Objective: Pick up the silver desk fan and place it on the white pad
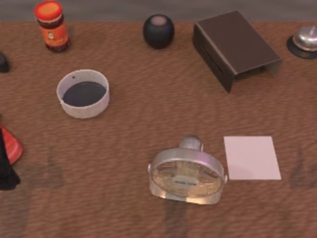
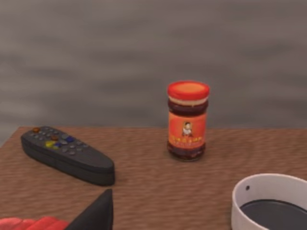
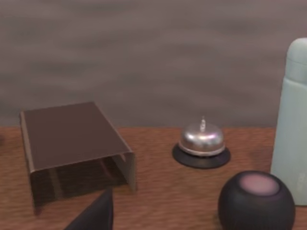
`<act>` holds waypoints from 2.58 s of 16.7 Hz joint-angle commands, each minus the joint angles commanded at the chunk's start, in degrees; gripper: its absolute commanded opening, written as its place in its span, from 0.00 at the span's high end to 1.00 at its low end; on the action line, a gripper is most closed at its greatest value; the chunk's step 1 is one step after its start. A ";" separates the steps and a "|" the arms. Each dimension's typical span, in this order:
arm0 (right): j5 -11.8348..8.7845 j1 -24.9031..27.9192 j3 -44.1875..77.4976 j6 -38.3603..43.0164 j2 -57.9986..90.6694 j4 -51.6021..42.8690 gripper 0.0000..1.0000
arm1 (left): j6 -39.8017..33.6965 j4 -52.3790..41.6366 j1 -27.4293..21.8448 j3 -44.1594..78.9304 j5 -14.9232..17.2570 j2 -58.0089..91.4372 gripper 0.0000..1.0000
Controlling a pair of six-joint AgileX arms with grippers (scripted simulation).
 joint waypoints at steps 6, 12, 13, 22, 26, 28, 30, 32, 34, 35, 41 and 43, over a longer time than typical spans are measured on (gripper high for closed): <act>-0.01 3.29 5.64 -2.41 5.97 -5.79 0.00 | 0.00 0.00 0.00 0.00 0.00 0.00 0.00; 0.19 14.82 30.46 -10.24 32.13 -26.43 0.00 | 0.00 0.00 0.00 0.00 0.00 0.00 0.00; 0.20 17.19 35.93 -11.76 37.86 -30.47 0.00 | 0.00 0.00 0.00 0.00 0.00 0.00 0.00; 0.12 38.35 86.02 -25.20 90.48 -65.68 0.00 | 0.00 0.00 0.00 0.00 0.00 0.00 0.00; 0.13 44.96 100.96 -29.52 106.46 -77.29 0.00 | 0.00 0.00 0.00 0.00 0.00 0.00 0.00; 0.14 47.06 105.33 -30.92 111.40 -81.10 0.00 | 0.00 0.00 0.00 0.00 0.00 0.00 0.00; 0.14 48.17 107.45 -31.67 113.92 -83.17 0.00 | 0.00 0.00 0.00 0.00 0.00 0.00 0.00; 0.14 48.33 107.73 -31.77 114.28 -83.47 0.00 | 0.00 0.00 0.00 0.00 0.00 0.00 0.00; 0.14 48.33 107.73 -31.77 114.28 -83.47 0.00 | 0.00 0.00 0.00 0.00 0.00 0.00 0.00; 0.14 48.06 107.58 -31.70 114.17 -83.34 0.00 | 0.00 0.00 0.00 0.00 0.00 0.00 0.00; 0.14 48.34 99.26 -31.72 113.95 -75.30 0.00 | 0.00 0.00 0.00 0.00 0.00 0.00 0.00; 0.14 48.40 96.49 -31.68 113.94 -72.52 0.00 | 0.00 0.00 0.00 0.00 0.00 0.00 0.00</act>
